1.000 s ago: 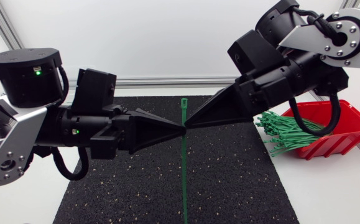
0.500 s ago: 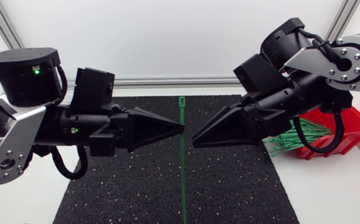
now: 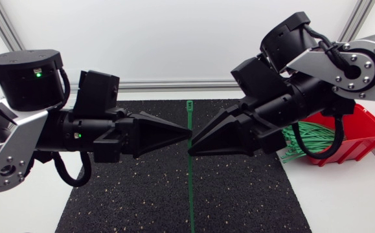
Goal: Take a green cable tie from the red box, thread the tail through the head to close it, then place it in the transparent bin on the left.
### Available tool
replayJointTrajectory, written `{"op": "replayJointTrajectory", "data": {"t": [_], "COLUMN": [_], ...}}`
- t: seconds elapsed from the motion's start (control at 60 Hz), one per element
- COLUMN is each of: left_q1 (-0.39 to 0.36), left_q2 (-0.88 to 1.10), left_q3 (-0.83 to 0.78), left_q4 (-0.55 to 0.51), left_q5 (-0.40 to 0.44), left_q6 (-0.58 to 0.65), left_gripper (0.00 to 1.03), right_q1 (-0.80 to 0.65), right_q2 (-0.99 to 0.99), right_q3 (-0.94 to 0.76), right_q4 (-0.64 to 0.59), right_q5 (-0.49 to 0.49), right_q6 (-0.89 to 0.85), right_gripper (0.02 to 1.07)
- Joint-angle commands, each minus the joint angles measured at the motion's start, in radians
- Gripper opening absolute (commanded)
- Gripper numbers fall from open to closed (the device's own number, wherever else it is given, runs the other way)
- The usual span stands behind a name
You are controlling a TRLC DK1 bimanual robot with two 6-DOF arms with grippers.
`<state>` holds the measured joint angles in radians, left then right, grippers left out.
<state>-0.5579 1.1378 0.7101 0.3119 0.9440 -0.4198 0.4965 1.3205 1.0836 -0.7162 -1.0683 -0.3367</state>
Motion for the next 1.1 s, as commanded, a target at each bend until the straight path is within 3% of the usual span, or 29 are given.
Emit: {"op": "replayJointTrajectory", "data": {"t": [0.0, 0.283, 0.7, 0.733, 0.8, 0.917, 1.083], "left_q1": [0.004, 0.003, 0.004, 0.006, 0.006, 0.009, 0.021], "left_q2": [-0.001, -0.001, -0.001, -0.004, -0.012, -0.023, -0.019], "left_q3": [0.034, 0.04, 0.042, 0.042, 0.038, 0.04, 0.052], "left_q4": [0.006, 0.001, 0.004, 0.006, 0.007, 0.01, 0.013], "left_q5": [0.003, 0.003, 0.003, 0.003, 0.003, 0.003, 0.003], "left_q6": [-0.022, -0.024, -0.03, -0.03, -0.03, -0.037, -0.053], "left_gripper": [0.04, 0.04, 0.05, 0.08, 0.25, 0.4, 0.43], "right_q1": [0.005, 0.007, 0.016, 0.016, 0.016, 0.019, 0.02], "right_q2": [-0.006, -0.04, -0.041, -0.041, -0.041, -0.041, -0.044], "right_q3": [-0.024, -0.056, -0.059, -0.059, -0.06, -0.063, -0.07], "right_q4": [0.017, 0.095, 0.086, 0.086, 0.086, 0.086, 0.086], "right_q5": [0.007, 0.014, 0.021, 0.021, 0.021, 0.022, 0.024], "right_q6": [0.018, 0.044, 0.061, 0.062, 0.064, 0.068, 0.068], "right_gripper": [0.35, 0.08, 0.08, 0.08, 0.08, 0.08, 0.08]}}
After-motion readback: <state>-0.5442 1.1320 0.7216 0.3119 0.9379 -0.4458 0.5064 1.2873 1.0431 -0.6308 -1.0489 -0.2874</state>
